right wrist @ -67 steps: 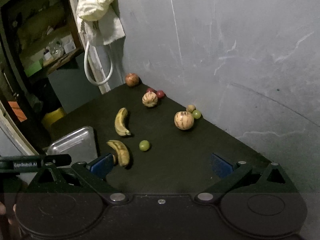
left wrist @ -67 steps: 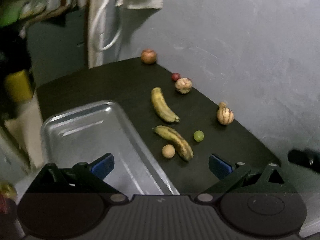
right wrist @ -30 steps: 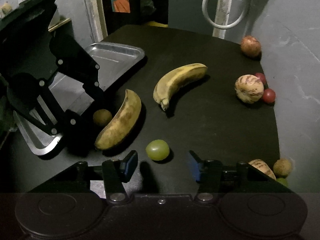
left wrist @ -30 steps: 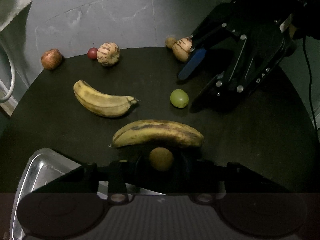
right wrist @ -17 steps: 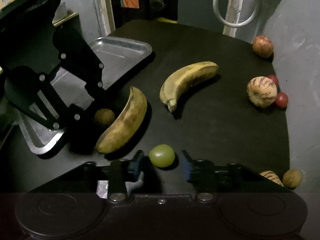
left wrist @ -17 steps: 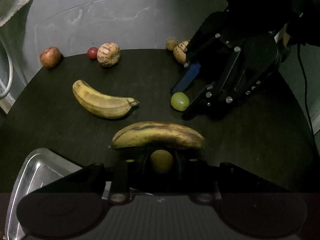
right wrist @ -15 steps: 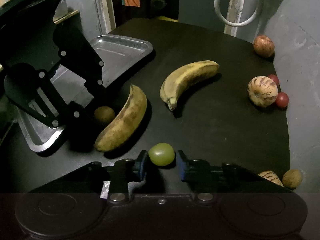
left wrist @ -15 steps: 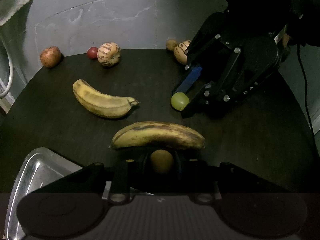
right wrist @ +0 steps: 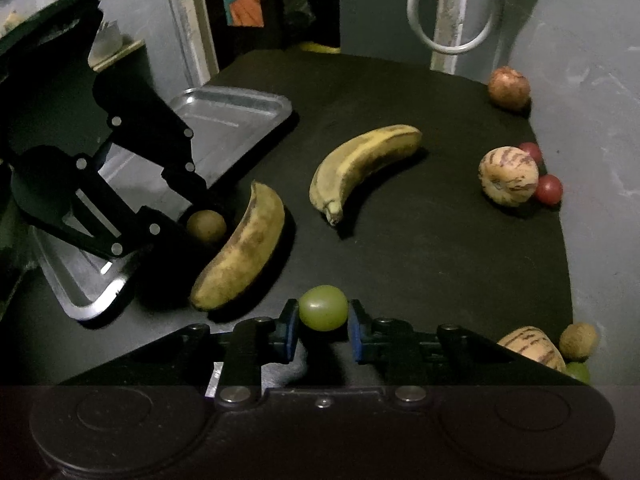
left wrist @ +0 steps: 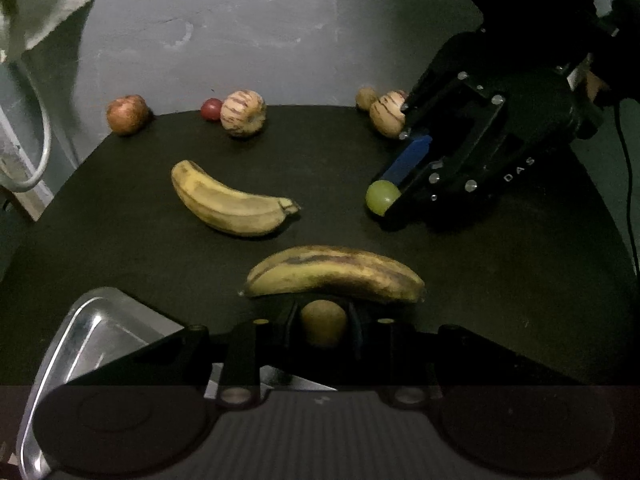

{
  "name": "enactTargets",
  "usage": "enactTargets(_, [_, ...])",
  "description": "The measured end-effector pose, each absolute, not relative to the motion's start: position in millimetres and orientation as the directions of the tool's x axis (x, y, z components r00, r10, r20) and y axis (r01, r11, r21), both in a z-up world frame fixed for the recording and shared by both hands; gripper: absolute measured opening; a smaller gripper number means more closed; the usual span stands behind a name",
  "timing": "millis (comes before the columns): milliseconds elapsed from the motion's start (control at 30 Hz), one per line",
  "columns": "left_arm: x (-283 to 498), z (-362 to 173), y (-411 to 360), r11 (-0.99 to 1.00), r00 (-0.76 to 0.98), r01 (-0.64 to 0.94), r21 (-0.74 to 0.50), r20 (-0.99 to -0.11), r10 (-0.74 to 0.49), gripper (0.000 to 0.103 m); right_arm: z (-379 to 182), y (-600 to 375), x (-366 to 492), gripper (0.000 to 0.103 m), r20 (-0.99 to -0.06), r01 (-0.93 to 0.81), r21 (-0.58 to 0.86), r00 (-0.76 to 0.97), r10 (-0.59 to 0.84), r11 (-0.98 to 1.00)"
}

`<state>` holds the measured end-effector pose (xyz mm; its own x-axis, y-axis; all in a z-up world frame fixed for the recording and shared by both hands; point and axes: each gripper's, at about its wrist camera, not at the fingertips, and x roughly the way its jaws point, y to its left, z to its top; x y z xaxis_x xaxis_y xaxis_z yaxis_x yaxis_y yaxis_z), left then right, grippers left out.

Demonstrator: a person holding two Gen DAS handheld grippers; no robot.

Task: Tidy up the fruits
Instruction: 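Grasp the green grape with the right tool while the left tool grasps a small tan fruit, then carry the grape in the right tool while the left tool carries the tan fruit over the steel tray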

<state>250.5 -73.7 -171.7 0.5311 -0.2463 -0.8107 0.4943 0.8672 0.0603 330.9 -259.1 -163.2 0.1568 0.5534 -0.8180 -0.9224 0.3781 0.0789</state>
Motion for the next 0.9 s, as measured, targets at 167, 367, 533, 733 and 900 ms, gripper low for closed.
enactTargets(167, [244,-156,-68,0.900,0.569,0.433,0.050,-0.789,-0.230,0.029,-149,-265,323,0.027,-0.795,-0.895,0.094,0.196,0.575,0.435])
enactTargets(367, [226,-138,-62,0.944,0.609,0.329,0.019,-0.768,-0.197,0.029,-124,-270,302,0.027,-0.762,-0.854,0.104,0.260,0.593,0.509])
enactTargets(533, [206,-118,-48,0.981,0.655,0.193,-0.033,-0.740,-0.154,0.029,-98,-269,278,0.027,-0.722,-0.800,0.142,0.318,0.614,0.583])
enactTargets(733, [172,-89,-15,0.990,0.697,0.035,-0.133,-0.707,-0.120,0.029,-59,-257,237,0.027,-0.664,-0.722,0.203,0.395,0.635,0.661])
enactTargets(900, [141,-72,7,0.987,0.710,-0.004,-0.162,-0.696,-0.111,0.029,-29,-236,194,0.027,-0.628,-0.696,0.217,0.437,0.644,0.685])
